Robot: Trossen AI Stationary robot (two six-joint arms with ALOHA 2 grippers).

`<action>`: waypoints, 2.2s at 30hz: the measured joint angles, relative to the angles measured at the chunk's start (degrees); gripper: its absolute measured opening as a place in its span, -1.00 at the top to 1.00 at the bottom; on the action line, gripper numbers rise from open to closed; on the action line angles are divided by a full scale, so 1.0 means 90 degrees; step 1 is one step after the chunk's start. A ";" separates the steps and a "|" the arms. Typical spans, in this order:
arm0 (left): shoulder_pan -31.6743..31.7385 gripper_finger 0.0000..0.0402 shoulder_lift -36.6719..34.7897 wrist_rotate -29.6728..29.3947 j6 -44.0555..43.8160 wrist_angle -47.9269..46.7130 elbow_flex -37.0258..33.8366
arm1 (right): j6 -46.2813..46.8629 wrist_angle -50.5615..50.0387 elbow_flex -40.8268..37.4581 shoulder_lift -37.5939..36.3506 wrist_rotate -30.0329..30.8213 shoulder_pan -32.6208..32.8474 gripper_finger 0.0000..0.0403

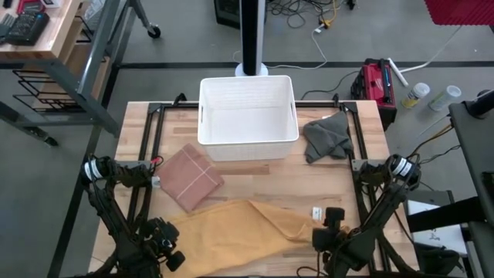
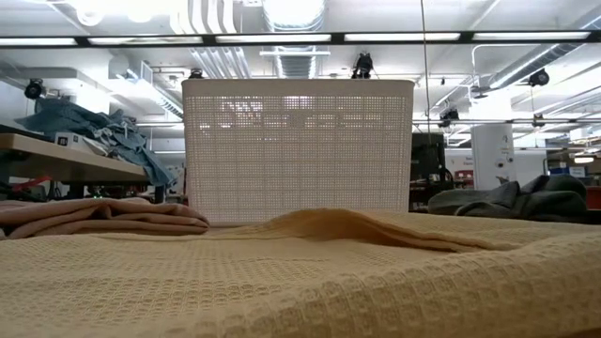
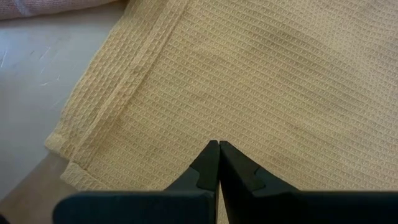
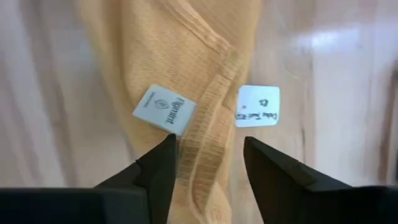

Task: Fold towel
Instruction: Fold the yellow towel

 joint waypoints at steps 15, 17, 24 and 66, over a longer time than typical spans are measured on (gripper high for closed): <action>0.0001 1.00 0.0000 -0.0019 0.0001 0.0002 0.0000 | -0.0747 0.1731 -0.0814 0.0000 -0.0716 -0.0426 0.08; 0.0000 1.00 0.0000 -0.0019 -0.0001 0.0002 -0.0004 | -0.0955 0.2120 -0.1011 0.0002 -0.0845 -0.0490 0.17; -0.0002 1.00 0.0000 -0.0020 -0.0001 0.0002 -0.0015 | -0.1452 0.2365 -0.1269 -0.0020 -0.0839 -0.0552 0.83; 0.0006 1.00 0.0005 -0.0090 0.0001 -0.0065 -0.0029 | 0.1766 -0.1735 -0.1053 -0.0083 0.0820 -0.2229 0.70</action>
